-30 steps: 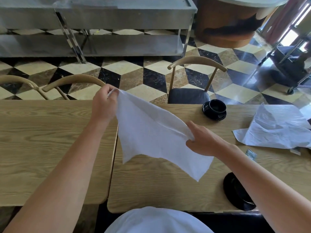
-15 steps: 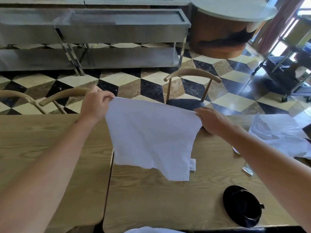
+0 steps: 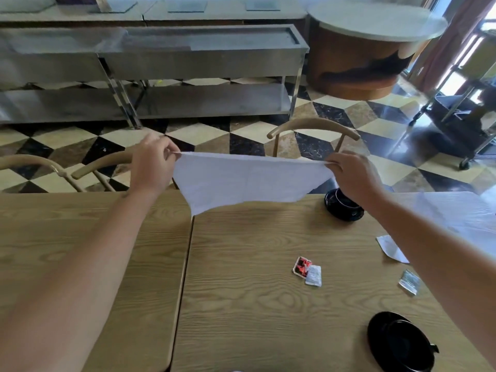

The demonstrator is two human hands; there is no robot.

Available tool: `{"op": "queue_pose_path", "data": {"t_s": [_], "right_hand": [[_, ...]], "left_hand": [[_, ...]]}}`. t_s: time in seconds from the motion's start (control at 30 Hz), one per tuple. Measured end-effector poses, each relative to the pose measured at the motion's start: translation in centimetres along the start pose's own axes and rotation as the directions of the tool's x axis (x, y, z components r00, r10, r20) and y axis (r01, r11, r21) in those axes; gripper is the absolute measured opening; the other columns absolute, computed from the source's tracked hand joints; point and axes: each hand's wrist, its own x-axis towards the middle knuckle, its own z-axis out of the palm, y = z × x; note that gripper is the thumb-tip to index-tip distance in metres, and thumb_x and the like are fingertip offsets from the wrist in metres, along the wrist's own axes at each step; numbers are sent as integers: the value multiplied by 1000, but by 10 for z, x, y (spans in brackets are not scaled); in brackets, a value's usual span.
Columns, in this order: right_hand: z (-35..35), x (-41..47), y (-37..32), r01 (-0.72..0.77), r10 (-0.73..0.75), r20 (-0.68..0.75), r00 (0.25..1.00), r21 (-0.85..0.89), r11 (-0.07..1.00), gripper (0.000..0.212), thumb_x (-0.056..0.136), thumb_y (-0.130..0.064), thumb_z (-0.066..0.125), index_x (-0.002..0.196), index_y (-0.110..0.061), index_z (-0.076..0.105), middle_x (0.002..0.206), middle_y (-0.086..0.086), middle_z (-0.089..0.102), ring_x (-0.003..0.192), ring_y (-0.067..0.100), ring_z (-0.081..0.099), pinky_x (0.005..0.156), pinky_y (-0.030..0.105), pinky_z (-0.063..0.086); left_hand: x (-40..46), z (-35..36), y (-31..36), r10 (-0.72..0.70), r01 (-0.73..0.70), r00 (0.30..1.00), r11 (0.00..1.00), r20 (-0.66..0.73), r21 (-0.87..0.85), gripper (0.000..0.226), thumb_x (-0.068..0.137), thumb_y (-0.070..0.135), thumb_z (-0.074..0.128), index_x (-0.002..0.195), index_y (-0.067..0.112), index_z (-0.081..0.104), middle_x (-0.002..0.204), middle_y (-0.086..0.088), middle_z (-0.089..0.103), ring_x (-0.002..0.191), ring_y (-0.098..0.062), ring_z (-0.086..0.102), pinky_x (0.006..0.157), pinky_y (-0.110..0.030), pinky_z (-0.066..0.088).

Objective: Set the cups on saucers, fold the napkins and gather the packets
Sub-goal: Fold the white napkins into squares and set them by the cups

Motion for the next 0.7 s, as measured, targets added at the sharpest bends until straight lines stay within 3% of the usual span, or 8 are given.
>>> {"op": "queue_pose_path", "data": {"t_s": [0.17, 0.27, 0.33, 0.43, 0.53, 0.6, 0.7], "right_hand": [[23, -69, 8, 28, -31, 79, 996, 39, 999, 11, 91, -12, 68, 95, -15, 79, 91, 5, 74, 83, 27, 67, 71, 32, 47], [37, -122, 13, -36, 26, 120, 992, 79, 996, 6, 89, -14, 73, 93, -15, 77, 88, 2, 72, 85, 27, 66, 73, 40, 53], [46, -159, 16, -57, 42, 142, 989, 107, 993, 4, 88, -13, 76, 90, -15, 77, 85, -1, 70, 82, 27, 64, 71, 41, 53], [60, -210, 22, -79, 59, 205, 977, 92, 993, 8, 85, -10, 79, 88, -16, 76, 82, -3, 67, 81, 26, 63, 69, 40, 51], [78, -261, 30, -107, 101, 313, 944, 3, 994, 10, 81, -13, 83, 86, -19, 77, 81, -4, 66, 84, 29, 66, 68, 41, 50], [91, -293, 34, -116, 129, 412, 902, -56, 992, 9, 82, -19, 82, 87, -23, 78, 85, -5, 65, 91, 28, 66, 71, 40, 47], [107, -333, 39, -164, 205, 519, 830, -126, 979, 9, 91, -32, 71, 97, -30, 77, 96, -8, 64, 105, 22, 61, 77, 37, 42]], "left_hand": [[-79, 22, -36, -4, 3, 991, 1000, 131, 7, 6, 87, 7, 70, 85, 13, 68, 88, -2, 57, 81, -23, 56, 65, -32, 45], [-143, 34, -53, -95, 106, 971, 994, 217, -40, 15, 84, 5, 74, 84, 18, 67, 88, 4, 56, 71, -7, 56, 56, -25, 45], [-188, 42, -59, -183, 212, 947, 973, 266, -88, 20, 81, -4, 73, 83, 16, 69, 89, 4, 56, 74, -5, 59, 60, -29, 49], [-248, 51, -58, -244, 297, 909, 948, 338, -116, 27, 76, -14, 71, 79, 13, 70, 88, 0, 58, 76, -17, 64, 69, -37, 55], [-301, 56, -55, -270, 305, 848, 952, 456, -3, 26, 77, -2, 73, 78, 23, 65, 91, 10, 56, 80, -10, 64, 56, -21, 45], [-336, 59, -56, -262, 242, 804, 964, 534, 109, 21, 77, 9, 73, 79, 28, 63, 94, 15, 52, 77, -8, 61, 54, -26, 44], [-379, 64, -59, -282, 214, 734, 960, 618, 184, 18, 79, 10, 73, 79, 25, 64, 94, 10, 50, 80, -13, 55, 64, -32, 49]]}}
